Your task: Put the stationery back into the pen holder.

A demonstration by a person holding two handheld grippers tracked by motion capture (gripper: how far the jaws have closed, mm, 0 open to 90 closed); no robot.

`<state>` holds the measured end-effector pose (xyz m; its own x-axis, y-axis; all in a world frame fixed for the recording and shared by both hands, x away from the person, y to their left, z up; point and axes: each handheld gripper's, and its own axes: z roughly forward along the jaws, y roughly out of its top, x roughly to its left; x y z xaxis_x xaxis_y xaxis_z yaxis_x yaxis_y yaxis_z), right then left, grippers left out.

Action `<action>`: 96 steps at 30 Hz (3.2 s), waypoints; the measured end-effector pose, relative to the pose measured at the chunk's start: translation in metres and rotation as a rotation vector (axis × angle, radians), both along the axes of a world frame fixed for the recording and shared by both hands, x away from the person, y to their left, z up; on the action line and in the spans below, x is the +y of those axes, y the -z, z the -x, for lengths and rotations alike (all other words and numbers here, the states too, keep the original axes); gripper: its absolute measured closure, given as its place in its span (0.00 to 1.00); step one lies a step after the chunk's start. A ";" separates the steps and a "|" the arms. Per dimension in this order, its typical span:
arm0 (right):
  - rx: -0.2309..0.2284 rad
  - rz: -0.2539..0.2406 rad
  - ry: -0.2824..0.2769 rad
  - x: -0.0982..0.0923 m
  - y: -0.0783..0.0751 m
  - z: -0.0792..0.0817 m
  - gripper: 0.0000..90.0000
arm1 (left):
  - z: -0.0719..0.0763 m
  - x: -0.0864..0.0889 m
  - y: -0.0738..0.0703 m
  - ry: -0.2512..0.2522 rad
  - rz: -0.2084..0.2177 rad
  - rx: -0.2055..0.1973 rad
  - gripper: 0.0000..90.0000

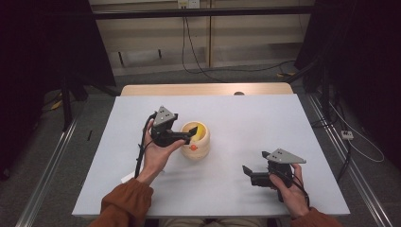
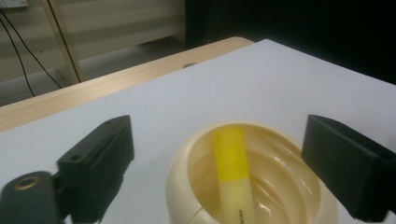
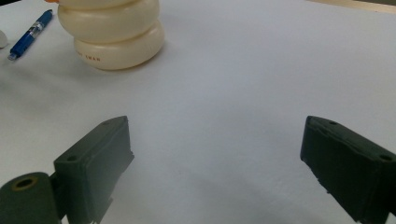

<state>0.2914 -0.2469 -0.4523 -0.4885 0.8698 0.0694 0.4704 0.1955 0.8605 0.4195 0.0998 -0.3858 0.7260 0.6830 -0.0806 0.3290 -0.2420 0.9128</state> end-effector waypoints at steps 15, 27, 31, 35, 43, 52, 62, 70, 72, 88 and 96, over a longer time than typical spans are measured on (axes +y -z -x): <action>0.005 0.004 -0.010 0.000 0.001 -0.002 0.09 | 0.011 0.044 -0.007 -0.010 -0.079 0.021 0.06; 0.005 0.005 -0.012 0.000 0.001 -0.003 0.09 | 0.026 0.066 -0.002 -0.017 -0.114 0.049 0.08; 0.005 0.003 -0.014 0.001 0.001 -0.002 0.09 | 0.030 0.071 -0.001 -0.012 -0.114 0.069 0.09; 0.006 0.005 -0.015 0.000 0.002 -0.003 0.09 | 0.032 0.078 -0.001 -0.006 -0.113 0.100 0.11; 0.004 0.007 -0.020 0.001 0.001 -0.002 0.09 | 0.037 0.096 0.004 0.031 -0.106 0.165 0.11; 0.001 0.006 -0.027 0.002 0.001 -0.002 0.08 | 0.042 0.107 0.008 0.065 -0.116 0.207 0.10; 0.001 0.005 -0.035 0.002 0.001 -0.002 0.08 | 0.048 0.113 0.014 0.123 -0.215 0.235 0.11; 0.006 0.005 -0.033 0.002 0.001 -0.002 0.06 | 0.052 0.120 0.020 0.129 -0.286 0.247 0.11; 0.005 0.005 -0.035 0.002 0.001 -0.002 0.06 | 0.052 0.120 0.022 0.138 -0.293 0.259 0.13; 0.008 0.005 -0.034 0.002 0.002 -0.002 0.05 | 0.051 0.119 0.030 0.130 -0.489 0.326 0.37; 0.009 0.007 -0.035 0.003 0.002 -0.002 0.05 | 0.050 0.114 0.038 0.154 -0.555 0.377 0.51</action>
<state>0.2936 -0.2441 -0.4540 -0.5178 0.8528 0.0679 0.4708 0.2178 0.8549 0.3697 0.2139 -0.4239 0.8092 0.5874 -0.0149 0.5241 -0.7100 0.4703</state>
